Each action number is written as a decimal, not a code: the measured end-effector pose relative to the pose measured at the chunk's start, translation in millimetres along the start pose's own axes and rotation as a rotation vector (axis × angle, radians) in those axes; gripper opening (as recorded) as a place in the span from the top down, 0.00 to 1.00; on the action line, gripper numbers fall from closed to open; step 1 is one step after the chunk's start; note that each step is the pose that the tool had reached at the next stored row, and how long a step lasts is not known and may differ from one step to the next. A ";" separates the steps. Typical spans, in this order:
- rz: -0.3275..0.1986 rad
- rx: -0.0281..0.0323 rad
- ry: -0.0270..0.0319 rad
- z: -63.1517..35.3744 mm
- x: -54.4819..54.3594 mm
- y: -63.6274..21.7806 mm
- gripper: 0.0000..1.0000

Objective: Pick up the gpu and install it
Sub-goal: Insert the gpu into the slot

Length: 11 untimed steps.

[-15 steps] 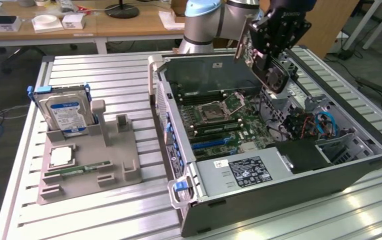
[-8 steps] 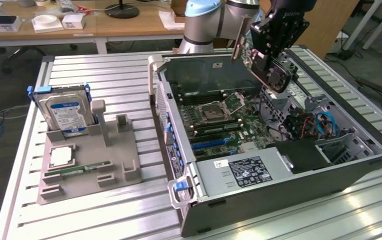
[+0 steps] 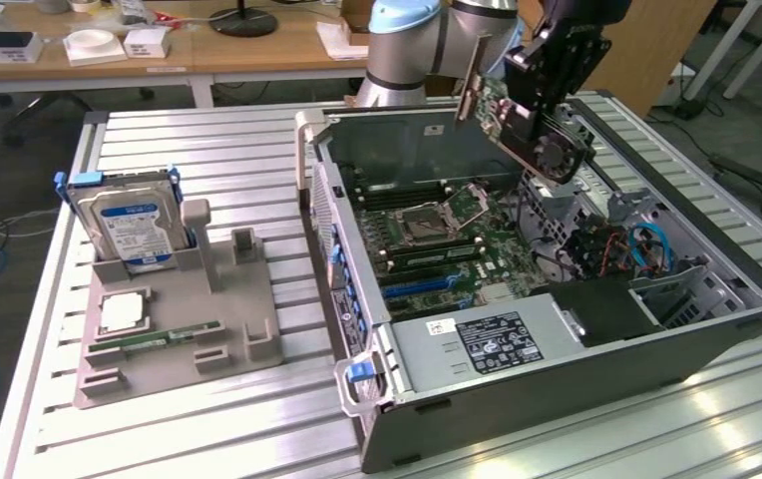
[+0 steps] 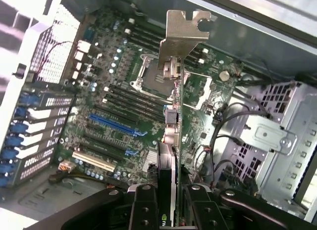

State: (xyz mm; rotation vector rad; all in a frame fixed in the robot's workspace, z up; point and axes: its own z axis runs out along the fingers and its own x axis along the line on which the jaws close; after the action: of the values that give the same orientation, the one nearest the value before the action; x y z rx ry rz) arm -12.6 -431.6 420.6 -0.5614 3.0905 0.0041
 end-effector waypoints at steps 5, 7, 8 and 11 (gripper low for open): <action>-0.070 0.0000 0.0002 0.1 0.0 0.0 0.73; -0.098 -0.0001 0.0003 0.1 0.0 0.0 0.73; -0.114 -0.0001 0.0003 0.1 0.0 0.0 0.73; -0.162 -0.0002 0.0004 0.2 0.0 0.0 0.73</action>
State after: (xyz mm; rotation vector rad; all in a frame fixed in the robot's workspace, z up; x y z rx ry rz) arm -12.6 -431.7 420.3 -0.8093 3.0352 0.0042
